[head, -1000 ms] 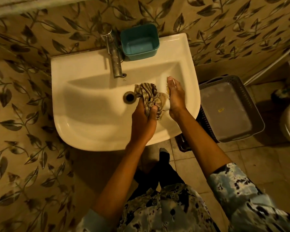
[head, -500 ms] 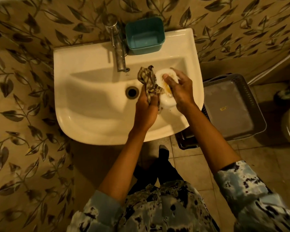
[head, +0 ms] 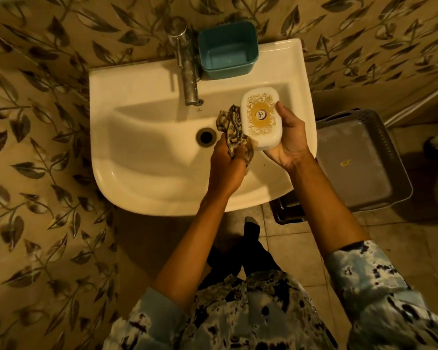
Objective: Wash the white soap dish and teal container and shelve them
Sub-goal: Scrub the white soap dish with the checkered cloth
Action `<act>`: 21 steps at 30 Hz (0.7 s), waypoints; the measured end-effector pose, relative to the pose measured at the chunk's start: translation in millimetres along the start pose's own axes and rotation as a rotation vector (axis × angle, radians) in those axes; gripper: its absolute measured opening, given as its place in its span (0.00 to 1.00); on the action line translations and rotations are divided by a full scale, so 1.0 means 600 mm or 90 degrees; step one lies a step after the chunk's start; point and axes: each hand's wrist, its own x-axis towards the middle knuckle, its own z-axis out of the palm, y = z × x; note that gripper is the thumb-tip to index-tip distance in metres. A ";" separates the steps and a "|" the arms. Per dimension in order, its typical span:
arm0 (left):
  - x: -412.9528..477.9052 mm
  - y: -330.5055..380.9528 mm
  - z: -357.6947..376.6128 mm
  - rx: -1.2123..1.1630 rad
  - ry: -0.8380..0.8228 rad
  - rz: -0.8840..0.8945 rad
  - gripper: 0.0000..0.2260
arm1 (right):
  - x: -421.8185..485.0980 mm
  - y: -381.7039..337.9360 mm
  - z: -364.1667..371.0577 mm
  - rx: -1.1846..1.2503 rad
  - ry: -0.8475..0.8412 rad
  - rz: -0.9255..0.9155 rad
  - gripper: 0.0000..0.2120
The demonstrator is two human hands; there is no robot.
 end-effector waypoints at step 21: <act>0.076 0.037 -0.050 -0.256 0.041 -0.176 0.13 | -0.021 0.075 0.013 -0.328 0.039 0.022 0.17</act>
